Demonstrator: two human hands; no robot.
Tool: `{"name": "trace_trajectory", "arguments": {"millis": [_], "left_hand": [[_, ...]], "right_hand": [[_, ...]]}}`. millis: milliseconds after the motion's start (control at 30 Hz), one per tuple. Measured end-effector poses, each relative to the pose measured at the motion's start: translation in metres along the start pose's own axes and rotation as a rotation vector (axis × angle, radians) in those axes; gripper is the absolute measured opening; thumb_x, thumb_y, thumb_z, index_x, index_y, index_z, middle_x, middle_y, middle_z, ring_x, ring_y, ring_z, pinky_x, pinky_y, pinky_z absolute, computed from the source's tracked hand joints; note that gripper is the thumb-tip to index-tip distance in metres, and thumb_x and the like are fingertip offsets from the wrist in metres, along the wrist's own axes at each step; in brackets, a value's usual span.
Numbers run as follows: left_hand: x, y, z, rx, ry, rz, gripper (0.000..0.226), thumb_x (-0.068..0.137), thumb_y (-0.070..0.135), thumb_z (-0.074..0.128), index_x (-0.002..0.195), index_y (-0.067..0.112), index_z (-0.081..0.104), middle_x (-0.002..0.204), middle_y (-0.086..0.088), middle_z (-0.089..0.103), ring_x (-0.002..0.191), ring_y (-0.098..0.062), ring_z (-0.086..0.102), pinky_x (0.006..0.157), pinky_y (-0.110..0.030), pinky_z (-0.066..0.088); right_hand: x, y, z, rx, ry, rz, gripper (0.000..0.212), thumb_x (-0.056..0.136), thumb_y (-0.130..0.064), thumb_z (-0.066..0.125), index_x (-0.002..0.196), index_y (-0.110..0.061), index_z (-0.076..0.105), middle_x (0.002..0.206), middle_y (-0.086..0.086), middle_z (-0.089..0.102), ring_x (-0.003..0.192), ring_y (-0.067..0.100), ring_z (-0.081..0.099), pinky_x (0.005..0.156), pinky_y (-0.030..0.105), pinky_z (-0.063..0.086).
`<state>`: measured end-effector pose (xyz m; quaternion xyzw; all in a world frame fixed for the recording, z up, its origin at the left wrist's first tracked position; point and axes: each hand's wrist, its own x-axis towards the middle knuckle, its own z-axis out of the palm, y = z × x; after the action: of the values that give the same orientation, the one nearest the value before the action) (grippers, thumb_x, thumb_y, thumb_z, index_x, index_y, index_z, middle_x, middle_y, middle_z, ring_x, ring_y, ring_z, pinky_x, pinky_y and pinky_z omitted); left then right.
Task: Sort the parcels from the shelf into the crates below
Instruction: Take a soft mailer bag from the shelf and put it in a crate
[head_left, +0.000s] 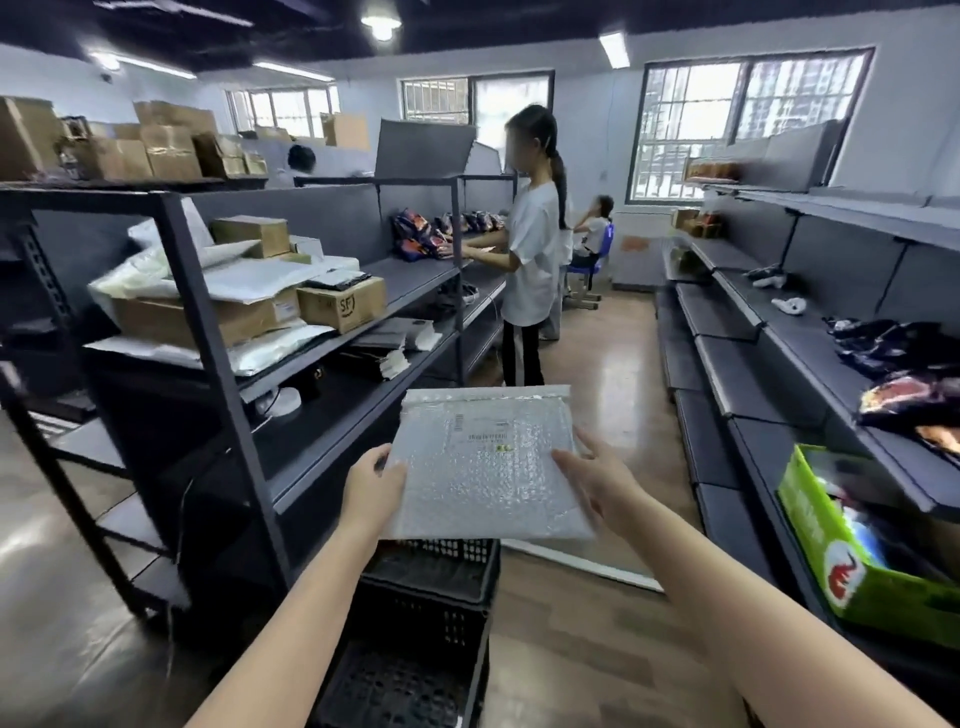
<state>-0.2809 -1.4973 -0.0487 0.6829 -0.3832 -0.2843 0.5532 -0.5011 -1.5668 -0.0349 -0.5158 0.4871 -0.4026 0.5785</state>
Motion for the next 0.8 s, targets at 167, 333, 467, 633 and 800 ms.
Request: {"name": "trace_trajectory", "arguments": {"millis": [167, 333, 467, 633, 800], "left_hand": [[0.065, 0.007, 0.058, -0.023, 0.139, -0.080, 0.037, 0.094, 0.010, 0.046, 0.130, 0.009, 0.053, 0.114, -0.002, 0.061, 0.090, -0.015, 0.058, 0.062, -0.021, 0.045], [0.129, 0.008, 0.090, 0.002, 0.221, -0.151, 0.037, 0.093, 0.008, 0.047, 0.129, 0.008, 0.053, 0.109, -0.005, 0.059, 0.088, -0.019, 0.057, 0.067, -0.029, 0.046], [0.183, -0.009, 0.111, -0.012, 0.276, -0.204, 0.036, 0.092, 0.006, 0.047, 0.127, 0.007, 0.055, 0.108, -0.006, 0.061, 0.088, -0.021, 0.059, 0.063, -0.028, 0.046], [0.252, -0.032, 0.132, -0.086, 0.364, -0.259, 0.035, 0.091, 0.008, 0.050, 0.125, 0.012, 0.055, 0.091, 0.000, 0.063, 0.081, -0.021, 0.062, 0.065, -0.030, 0.048], [0.319, -0.036, 0.149, -0.135, 0.422, -0.282, 0.035, 0.092, 0.007, 0.052, 0.127, 0.011, 0.053, 0.092, -0.002, 0.066, 0.086, -0.025, 0.064, 0.074, -0.035, 0.050]], "right_hand": [[0.114, -0.024, -0.031, -0.144, -0.139, -0.050, 0.059, 0.093, -0.014, 0.057, 0.146, -0.011, 0.031, 0.148, 0.011, 0.040, 0.124, 0.021, 0.050, 0.103, 0.028, 0.041], [0.209, -0.028, -0.037, -0.137, -0.283, 0.018, 0.063, 0.093, -0.008, 0.056, 0.148, -0.007, 0.025, 0.147, 0.008, 0.041, 0.106, 0.012, 0.047, 0.053, 0.000, 0.043], [0.287, -0.017, -0.027, -0.137, -0.358, 0.100, 0.064, 0.093, -0.006, 0.055, 0.149, -0.008, 0.025, 0.136, 0.009, 0.049, 0.084, 0.010, 0.058, 0.046, 0.009, 0.049], [0.383, -0.009, -0.003, -0.174, -0.414, 0.121, 0.067, 0.089, -0.010, 0.062, 0.148, -0.014, 0.029, 0.123, 0.007, 0.057, 0.081, 0.016, 0.064, 0.053, 0.018, 0.052], [0.479, -0.016, 0.022, -0.156, -0.532, 0.148, 0.067, 0.089, -0.008, 0.062, 0.147, -0.013, 0.029, 0.131, 0.010, 0.055, 0.093, 0.025, 0.066, 0.071, 0.031, 0.056]]}}
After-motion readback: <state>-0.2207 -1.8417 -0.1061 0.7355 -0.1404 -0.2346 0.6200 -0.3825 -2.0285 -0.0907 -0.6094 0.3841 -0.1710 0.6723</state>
